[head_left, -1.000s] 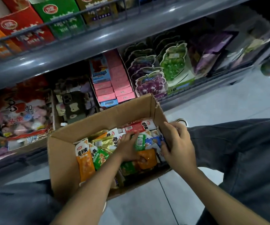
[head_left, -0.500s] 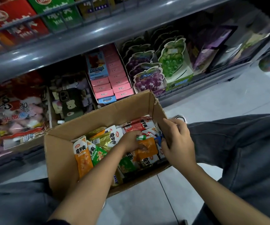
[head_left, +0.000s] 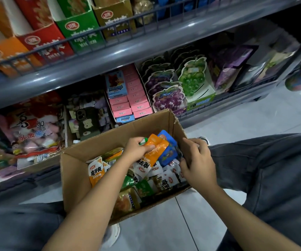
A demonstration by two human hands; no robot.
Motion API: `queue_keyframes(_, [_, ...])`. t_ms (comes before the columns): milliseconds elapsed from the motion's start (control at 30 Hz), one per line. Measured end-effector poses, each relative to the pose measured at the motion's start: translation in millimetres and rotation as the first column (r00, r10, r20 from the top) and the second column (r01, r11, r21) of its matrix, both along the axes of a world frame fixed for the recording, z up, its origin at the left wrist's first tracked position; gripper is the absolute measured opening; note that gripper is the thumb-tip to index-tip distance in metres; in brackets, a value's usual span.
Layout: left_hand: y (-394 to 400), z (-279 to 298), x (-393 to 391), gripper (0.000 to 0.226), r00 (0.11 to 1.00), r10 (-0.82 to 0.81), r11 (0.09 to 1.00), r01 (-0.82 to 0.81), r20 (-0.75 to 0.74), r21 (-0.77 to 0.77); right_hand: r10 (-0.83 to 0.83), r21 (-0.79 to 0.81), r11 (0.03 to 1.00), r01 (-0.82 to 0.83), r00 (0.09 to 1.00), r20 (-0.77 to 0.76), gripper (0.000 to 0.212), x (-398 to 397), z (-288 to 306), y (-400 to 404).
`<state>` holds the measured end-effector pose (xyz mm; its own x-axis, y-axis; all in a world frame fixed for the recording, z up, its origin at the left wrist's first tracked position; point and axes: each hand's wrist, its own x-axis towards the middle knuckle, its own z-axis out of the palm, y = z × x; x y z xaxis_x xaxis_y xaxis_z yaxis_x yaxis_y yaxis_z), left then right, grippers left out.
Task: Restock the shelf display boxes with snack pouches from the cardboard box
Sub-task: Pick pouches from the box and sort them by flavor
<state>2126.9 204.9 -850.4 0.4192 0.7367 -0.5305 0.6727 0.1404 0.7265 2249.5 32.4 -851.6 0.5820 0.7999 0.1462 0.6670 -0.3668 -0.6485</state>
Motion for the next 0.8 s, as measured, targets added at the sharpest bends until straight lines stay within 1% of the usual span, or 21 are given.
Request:
queue_keyframes(67, [1,13,-3,0.010,0.985,0.145,0.989,-0.140,0.094,-0.049,-0.002,-0.007,1.000,0.002,1.000,-0.018,0.059,0,1,0])
queue_keyframes(133, [2,28,-7,0.017,0.944,0.267,0.961,-0.246,0.193,-0.124,-0.001,-0.013,1.000,0.000,1.000,-0.026,0.057,0,4,1])
queue_keyframes(167, [2,38,-8,0.026,0.921,0.312,0.946,-0.278,0.234,-0.165,-0.006,-0.020,1.000,0.006,1.000,0.004,0.056,-1,7,2])
queue_keyframes(233, [3,56,-11,0.061,0.873,0.388,0.912,-0.317,0.294,-0.262,-0.038,-0.047,0.998,0.042,0.994,0.099,0.055,-6,15,6])
queue_keyframes(267, [4,64,-14,0.071,0.852,0.419,0.893,-0.324,0.314,-0.314,-0.053,-0.055,0.997,0.060,0.992,0.112,0.057,-8,19,9])
queue_keyframes(300, [4,73,-16,0.072,0.831,0.442,0.877,-0.321,0.338,-0.358,-0.057,-0.053,0.997,0.063,0.994,0.098,0.061,-10,24,14])
queue_keyframes(333, [6,79,-20,0.067,0.815,0.456,0.867,-0.315,0.358,-0.387,-0.051,-0.039,0.998,0.053,0.998,0.047,0.063,-13,30,17])
queue_keyframes(367, [7,87,-25,0.056,0.812,0.452,0.867,-0.303,0.369,-0.397,-0.045,-0.002,0.999,0.045,0.998,-0.052,0.063,-15,38,21])
queue_keyframes(400, [8,95,-30,0.044,0.818,0.439,0.872,-0.287,0.372,-0.398,-0.030,0.058,0.997,0.044,0.974,-0.226,0.059,-17,46,24])
queue_keyframes(433, [7,102,-36,0.036,0.826,0.422,0.879,-0.272,0.373,-0.392,-0.003,0.137,0.988,0.068,0.904,-0.428,0.052,-19,56,26])
queue_keyframes(467, [8,109,-43,0.032,0.835,0.406,0.886,-0.261,0.371,-0.383,0.036,0.197,0.975,0.104,0.799,-0.600,0.043,-21,67,29])
queue_keyframes(500, [6,116,-49,0.029,0.846,0.387,0.894,-0.247,0.366,-0.373,0.071,0.232,0.963,0.137,0.701,-0.709,0.035,-23,75,32])
queue_keyframes(533, [5,122,-57,0.028,0.856,0.372,0.899,-0.236,0.360,-0.368,0.093,0.239,0.960,0.145,0.639,-0.764,0.028,-25,82,35])
queue_keyframes(567, [4,127,-64,0.031,0.864,0.350,0.906,-0.213,0.362,-0.366,0.113,0.228,0.967,0.116,0.609,-0.785,0.020,-25,89,37])
queue_keyframes(600, [2,131,-71,0.038,0.875,0.323,0.909,-0.181,0.360,-0.374,0.142,0.214,0.976,0.052,0.592,-0.793,0.017,-26,97,41])
queue_keyframes(667, [-3,136,-82,0.044,0.889,0.281,0.906,-0.120,0.362,-0.407,0.220,0.171,0.975,-0.139,0.557,-0.801,0.037,-26,108,49])
queue_keyframes(700, [-6,137,-86,0.042,0.889,0.272,0.900,-0.100,0.367,-0.424,0.249,0.154,0.964,-0.217,0.533,-0.809,0.041,-29,112,53])
queue_keyframes(733, [-8,137,-90,0.038,0.885,0.281,0.892,-0.098,0.371,-0.442,0.263,0.141,0.954,-0.263,0.519,-0.813,0.040,-33,114,57])
queue_keyframes(800, [-12,137,-95,0.036,0.869,0.310,0.881,-0.109,0.386,-0.461,0.247,0.135,0.960,-0.247,0.514,-0.821,0.030,-41,115,63])
